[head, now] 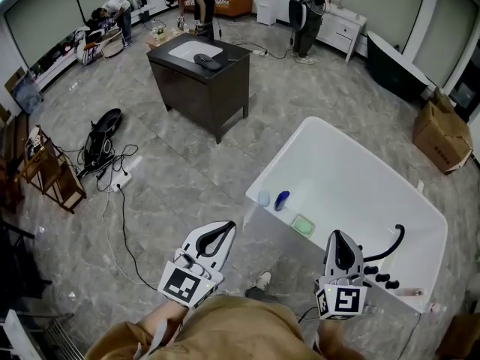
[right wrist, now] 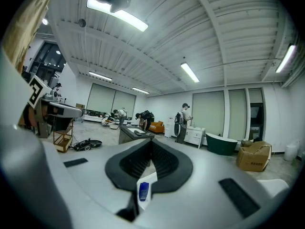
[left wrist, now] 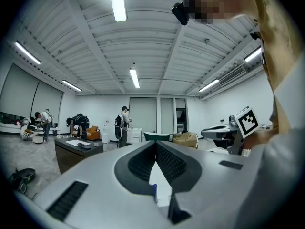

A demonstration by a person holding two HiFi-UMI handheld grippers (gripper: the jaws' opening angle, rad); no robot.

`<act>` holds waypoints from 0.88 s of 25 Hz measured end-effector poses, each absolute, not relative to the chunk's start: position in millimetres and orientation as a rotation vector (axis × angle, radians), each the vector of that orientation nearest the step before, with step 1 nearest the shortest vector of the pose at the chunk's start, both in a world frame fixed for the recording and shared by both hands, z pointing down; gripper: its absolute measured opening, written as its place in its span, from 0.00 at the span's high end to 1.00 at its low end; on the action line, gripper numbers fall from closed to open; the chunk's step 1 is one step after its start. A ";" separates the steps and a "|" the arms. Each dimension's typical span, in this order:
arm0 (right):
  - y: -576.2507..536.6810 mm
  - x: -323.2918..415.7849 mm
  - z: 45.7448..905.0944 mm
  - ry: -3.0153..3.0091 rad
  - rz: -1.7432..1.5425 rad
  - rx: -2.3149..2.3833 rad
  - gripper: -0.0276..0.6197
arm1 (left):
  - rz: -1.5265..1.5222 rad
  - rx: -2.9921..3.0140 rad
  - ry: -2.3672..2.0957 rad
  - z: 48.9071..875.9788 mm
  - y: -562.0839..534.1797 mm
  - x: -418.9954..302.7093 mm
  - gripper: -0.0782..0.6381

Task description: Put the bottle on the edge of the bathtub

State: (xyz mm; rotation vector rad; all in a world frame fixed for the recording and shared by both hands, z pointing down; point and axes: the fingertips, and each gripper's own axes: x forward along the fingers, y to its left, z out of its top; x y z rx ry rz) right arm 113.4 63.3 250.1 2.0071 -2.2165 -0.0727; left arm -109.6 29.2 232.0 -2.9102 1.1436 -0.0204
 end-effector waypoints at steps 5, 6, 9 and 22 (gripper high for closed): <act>63.9 109.2 251.3 -2.224 -0.072 1.992 0.95 | -0.072 -2.880 1.179 231.4 28.0 -114.5 0.88; 63.8 108.7 252.1 -2.225 -0.071 1.987 0.95 | -0.080 -2.880 1.182 231.7 28.2 -114.6 0.88; 63.6 109.3 254.0 -2.227 -0.066 1.981 0.95 | -0.074 -2.886 1.168 233.3 29.7 -112.6 0.88; 71.4 118.5 254.8 -2.208 -0.058 2.005 0.95 | -0.088 -2.888 1.135 232.0 33.4 -102.2 0.88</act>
